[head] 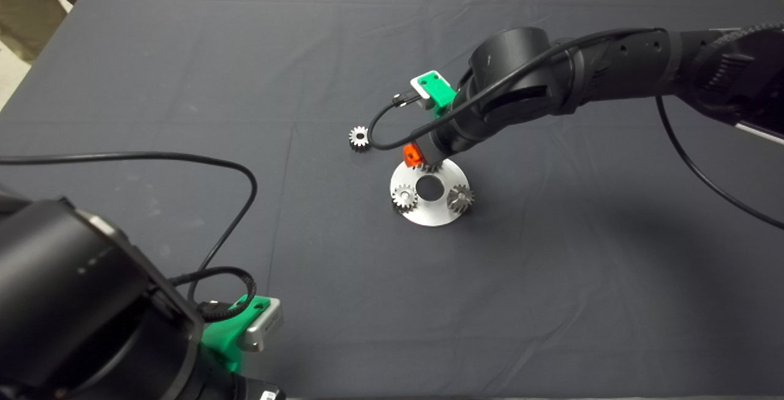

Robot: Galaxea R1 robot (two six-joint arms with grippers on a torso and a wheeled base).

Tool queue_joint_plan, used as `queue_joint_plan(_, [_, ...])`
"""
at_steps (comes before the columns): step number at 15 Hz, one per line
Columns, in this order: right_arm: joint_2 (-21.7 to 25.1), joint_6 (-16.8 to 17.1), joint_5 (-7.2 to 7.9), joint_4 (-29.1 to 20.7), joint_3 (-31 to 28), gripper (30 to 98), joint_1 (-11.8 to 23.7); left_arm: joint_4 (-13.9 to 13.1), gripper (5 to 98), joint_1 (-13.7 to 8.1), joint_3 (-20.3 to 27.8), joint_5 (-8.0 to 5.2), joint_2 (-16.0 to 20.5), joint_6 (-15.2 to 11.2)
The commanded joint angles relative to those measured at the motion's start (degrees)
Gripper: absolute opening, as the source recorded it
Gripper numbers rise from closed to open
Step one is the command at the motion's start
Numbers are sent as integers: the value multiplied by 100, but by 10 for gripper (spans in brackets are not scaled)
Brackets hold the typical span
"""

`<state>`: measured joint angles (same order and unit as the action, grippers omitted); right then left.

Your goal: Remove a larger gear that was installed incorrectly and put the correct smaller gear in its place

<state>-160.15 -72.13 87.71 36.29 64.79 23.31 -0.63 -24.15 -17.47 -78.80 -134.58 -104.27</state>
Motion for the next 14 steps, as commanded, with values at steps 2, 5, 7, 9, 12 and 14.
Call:
queue_joint_plan(2, [-22,-187,62,603,207,977,-164,-86,982,-73,119,14,-196,-15])
queue_joint_plan(5, [-39,-231,-17,813,304,977,-362,-86,982,-73,118,14,-196,-15])
queue_joint_plan(7, [-30,-231,-96,860,355,977,-423,-86,982,-73,122,5,-205,-15])
queue_joint_plan(9, [-39,-231,-105,862,418,977,-432,-90,982,-73,122,9,-201,-15])
queue_joint_plan(12, [-39,-231,-237,871,501,977,-462,-95,982,-73,122,14,-205,-15])
queue_joint_plan(14, [-39,-231,-246,904,577,977,-535,-95,982,-73,122,14,-205,-15])
